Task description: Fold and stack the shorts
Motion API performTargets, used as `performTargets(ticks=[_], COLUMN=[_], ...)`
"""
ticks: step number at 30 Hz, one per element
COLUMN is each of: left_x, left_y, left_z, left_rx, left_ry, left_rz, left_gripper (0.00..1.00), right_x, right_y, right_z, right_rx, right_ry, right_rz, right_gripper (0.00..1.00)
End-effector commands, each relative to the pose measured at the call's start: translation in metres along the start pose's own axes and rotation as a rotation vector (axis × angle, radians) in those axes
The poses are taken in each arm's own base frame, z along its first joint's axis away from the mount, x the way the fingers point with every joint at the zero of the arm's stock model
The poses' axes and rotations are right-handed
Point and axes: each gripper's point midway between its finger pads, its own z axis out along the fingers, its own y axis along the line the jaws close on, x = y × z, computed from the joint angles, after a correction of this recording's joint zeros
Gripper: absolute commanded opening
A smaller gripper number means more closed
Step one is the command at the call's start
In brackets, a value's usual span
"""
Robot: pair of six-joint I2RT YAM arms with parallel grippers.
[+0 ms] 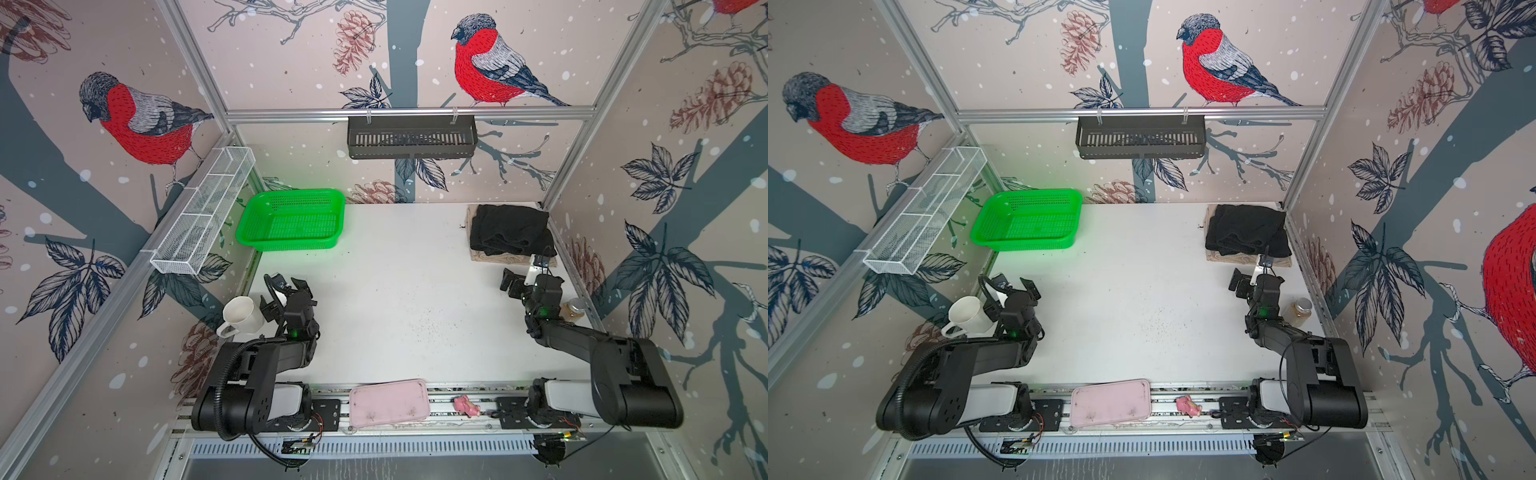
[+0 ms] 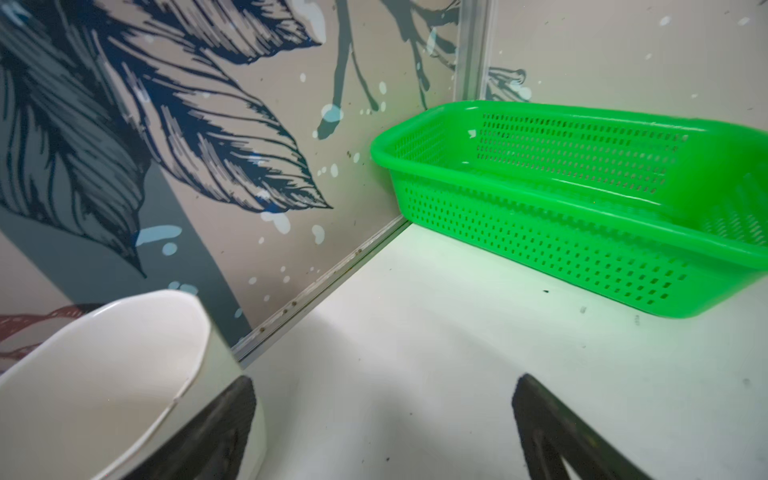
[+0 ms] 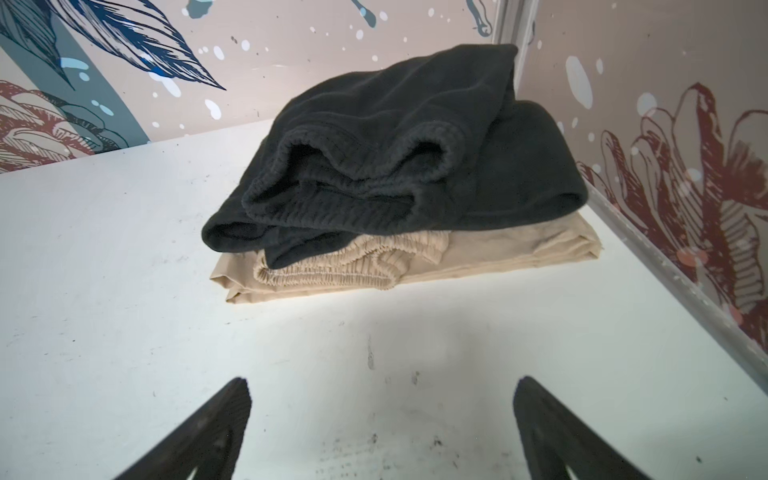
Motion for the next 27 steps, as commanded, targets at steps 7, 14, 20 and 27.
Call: performTargets(ticks=[7, 14, 20, 27], left_x=[-0.032, -0.029, -0.021, -0.011], left_y=[-0.046, -0.07, -0.07, -0.08], left_z=[-0.01, -0.015, -0.002, 0.0], left_rx=[0.267, 0.416, 0.409, 0.451], left_ry=[-0.141, -0.094, -0.089, -0.092], left_rz=[0.074, -0.023, -0.04, -0.02], left_gripper=[0.96, 0.97, 0.97, 0.97], right_x=[-0.034, -0.033, -0.027, -0.029], right_y=[0.019, 0.019, 0.026, 0.008], right_z=[-0.011, 0.006, -0.007, -0.01], right_rx=[-0.002, -0.035, -0.063, 0.038], right_ry=[-0.204, -0.064, -0.135, -0.14], right_rz=[-0.17, -0.049, -0.046, -0.117], right_gripper=[1.0, 1.0, 1.0, 1.0])
